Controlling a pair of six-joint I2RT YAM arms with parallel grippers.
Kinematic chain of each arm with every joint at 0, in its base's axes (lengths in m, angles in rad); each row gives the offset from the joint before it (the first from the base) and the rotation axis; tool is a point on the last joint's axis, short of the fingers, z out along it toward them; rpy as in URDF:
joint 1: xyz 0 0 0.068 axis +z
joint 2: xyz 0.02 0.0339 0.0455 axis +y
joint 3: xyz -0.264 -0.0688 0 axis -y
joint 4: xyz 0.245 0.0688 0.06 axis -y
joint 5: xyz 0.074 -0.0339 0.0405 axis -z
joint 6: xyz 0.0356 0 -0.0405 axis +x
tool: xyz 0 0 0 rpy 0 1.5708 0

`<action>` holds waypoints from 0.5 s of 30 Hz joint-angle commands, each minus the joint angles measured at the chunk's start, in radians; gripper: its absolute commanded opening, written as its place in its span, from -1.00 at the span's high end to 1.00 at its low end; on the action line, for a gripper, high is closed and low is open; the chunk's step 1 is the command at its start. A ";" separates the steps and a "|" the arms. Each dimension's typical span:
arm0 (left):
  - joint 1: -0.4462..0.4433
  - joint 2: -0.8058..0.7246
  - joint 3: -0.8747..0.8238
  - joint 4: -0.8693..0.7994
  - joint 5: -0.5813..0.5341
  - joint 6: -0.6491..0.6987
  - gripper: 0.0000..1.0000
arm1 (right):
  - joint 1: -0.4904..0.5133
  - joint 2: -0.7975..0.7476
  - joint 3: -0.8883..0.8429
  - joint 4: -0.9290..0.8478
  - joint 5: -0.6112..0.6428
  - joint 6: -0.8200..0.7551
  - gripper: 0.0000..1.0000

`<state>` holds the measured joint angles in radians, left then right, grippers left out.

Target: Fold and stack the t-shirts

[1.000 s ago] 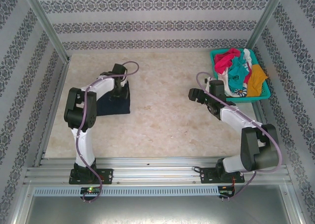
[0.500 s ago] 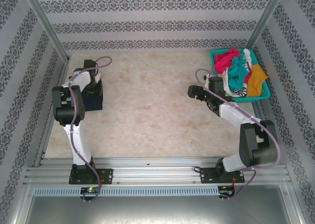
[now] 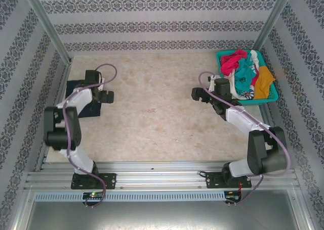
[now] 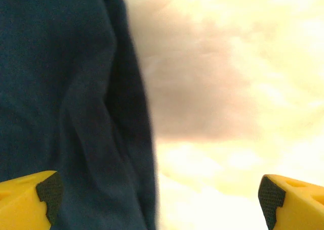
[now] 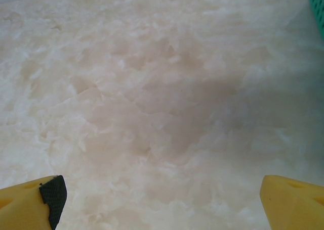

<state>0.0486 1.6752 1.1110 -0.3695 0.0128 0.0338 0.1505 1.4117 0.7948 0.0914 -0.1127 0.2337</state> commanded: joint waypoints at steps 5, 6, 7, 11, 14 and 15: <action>-0.049 -0.379 -0.402 0.422 0.028 -0.164 -1.00 | -0.026 -0.138 -0.147 0.154 0.200 -0.181 -0.96; -0.049 -0.421 -0.457 0.465 0.008 -0.158 -1.00 | -0.026 -0.151 -0.170 0.178 0.240 -0.212 -0.96; -0.049 -0.457 -0.510 0.504 -0.009 -0.150 -1.00 | -0.029 -0.158 -0.194 0.196 0.280 -0.241 -0.96; -0.053 -0.541 -0.712 0.744 0.031 -0.070 -1.00 | -0.062 -0.133 -0.308 0.406 0.339 -0.272 -0.96; -0.053 -0.507 -0.806 0.919 0.004 -0.085 -1.00 | -0.120 -0.071 -0.364 0.561 0.261 -0.180 -0.97; -0.053 -0.480 -0.796 0.932 0.011 -0.078 -1.00 | -0.128 -0.042 -0.378 0.608 0.231 -0.180 -0.96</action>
<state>0.0010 1.1633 0.3237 0.3168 0.0257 -0.0685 0.0528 1.3167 0.4545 0.5125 0.1413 0.0216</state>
